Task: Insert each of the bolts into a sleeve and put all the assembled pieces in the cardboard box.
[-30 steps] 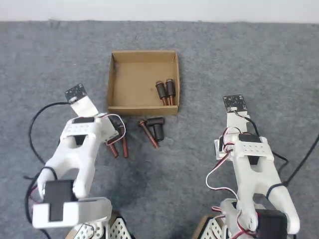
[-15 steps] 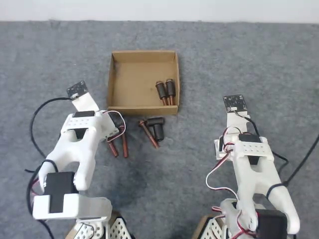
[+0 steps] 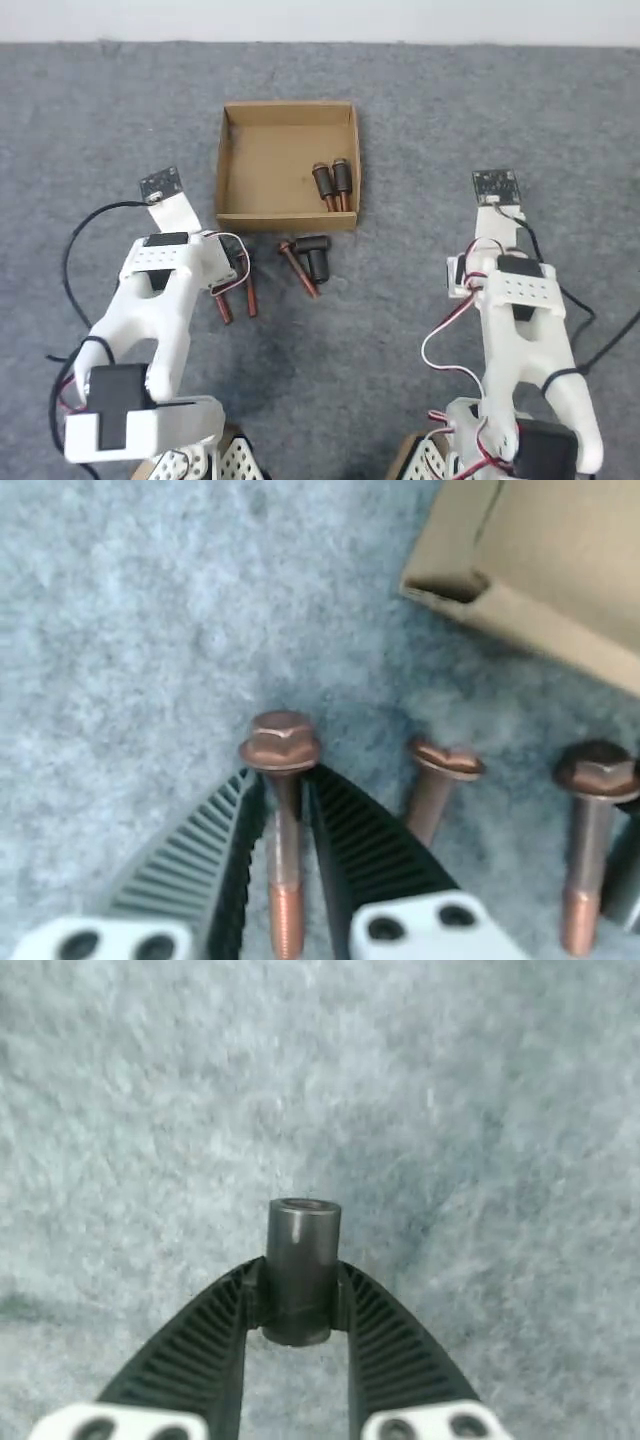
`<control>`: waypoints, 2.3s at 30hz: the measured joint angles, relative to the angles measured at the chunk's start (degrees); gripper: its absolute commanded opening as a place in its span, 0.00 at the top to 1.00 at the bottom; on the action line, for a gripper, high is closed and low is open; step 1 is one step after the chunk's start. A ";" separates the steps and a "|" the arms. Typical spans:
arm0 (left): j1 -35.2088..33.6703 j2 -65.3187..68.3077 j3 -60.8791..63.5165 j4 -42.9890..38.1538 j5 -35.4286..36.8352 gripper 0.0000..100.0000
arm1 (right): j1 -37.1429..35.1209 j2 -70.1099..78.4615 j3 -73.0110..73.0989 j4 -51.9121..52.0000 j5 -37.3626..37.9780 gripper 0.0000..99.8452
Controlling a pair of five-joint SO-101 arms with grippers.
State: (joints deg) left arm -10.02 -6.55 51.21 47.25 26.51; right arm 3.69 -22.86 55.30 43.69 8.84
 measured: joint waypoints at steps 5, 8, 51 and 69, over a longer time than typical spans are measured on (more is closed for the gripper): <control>0.00 0.00 0.00 0.00 -0.09 0.99 | -4.84 1.85 -2.11 -3.69 0.00 0.99; 0.00 0.00 0.00 0.00 -0.26 0.99 | -9.49 3.78 -2.20 -7.91 0.00 0.99; -0.09 0.00 0.00 0.00 -0.26 0.99 | -25.49 40.18 11.96 -117.89 -9.93 0.99; -0.09 0.00 0.00 0.00 -0.26 0.99 | -27.96 40.09 33.93 -142.42 -9.76 0.99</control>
State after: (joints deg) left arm -10.11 -6.55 51.21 47.25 26.24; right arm -24.26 17.23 89.23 -98.73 -0.92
